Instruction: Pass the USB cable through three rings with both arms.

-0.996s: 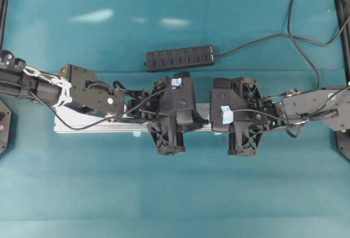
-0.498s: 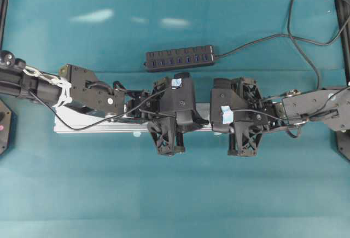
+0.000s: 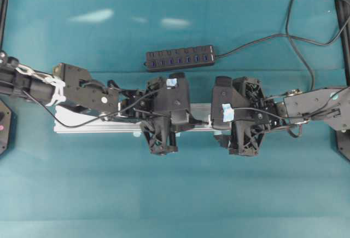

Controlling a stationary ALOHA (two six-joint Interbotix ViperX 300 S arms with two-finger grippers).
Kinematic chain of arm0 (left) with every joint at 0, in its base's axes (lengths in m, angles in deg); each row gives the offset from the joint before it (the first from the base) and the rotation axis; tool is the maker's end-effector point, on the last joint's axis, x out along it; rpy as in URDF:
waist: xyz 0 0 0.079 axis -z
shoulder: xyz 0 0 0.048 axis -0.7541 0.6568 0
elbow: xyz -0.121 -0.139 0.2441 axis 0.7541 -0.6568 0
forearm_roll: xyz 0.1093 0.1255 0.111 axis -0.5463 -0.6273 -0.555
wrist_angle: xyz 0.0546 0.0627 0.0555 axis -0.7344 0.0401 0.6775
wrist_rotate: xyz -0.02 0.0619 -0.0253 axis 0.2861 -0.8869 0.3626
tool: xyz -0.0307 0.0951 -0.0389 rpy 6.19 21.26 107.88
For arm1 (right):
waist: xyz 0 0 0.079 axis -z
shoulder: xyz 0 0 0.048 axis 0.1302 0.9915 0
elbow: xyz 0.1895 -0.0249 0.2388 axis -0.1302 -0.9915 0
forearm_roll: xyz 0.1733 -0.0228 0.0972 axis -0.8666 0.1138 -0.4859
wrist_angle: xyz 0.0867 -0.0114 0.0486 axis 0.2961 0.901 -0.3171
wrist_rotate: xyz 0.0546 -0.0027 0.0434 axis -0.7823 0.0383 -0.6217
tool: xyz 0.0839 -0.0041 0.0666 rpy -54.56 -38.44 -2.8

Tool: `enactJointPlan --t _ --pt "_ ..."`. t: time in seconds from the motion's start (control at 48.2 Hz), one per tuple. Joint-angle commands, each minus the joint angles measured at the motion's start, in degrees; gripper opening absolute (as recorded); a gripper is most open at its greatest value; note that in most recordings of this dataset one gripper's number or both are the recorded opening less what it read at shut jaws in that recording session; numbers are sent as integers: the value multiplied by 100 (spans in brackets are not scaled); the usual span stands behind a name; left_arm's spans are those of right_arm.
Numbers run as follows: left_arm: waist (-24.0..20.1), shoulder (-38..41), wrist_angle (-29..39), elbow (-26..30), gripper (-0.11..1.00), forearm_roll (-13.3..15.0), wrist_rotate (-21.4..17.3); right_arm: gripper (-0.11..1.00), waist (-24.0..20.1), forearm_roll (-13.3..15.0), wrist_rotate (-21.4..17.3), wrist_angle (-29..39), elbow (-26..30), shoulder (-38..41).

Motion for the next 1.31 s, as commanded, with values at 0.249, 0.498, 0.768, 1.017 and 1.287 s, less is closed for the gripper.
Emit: enactJointPlan --t 0.249,0.498,0.768,1.017,1.287 --pt "-44 -580 413 -70 22 -9 18 81 9 18 -26 -141 114 -378" --pt "-26 -782 817 -53 22 -9 18 81 35 9 -26 -378 281 -466" --pt "-18 -1230 826 53 22 -9 -123 80 44 18 -18 -431 457 -369" --pt "9 -1292 861 70 22 -18 -431 79 167 18 -18 -606 457 -369" --pt "35 -1274 853 88 22 -9 -431 76 237 18 -26 -1028 466 -149"
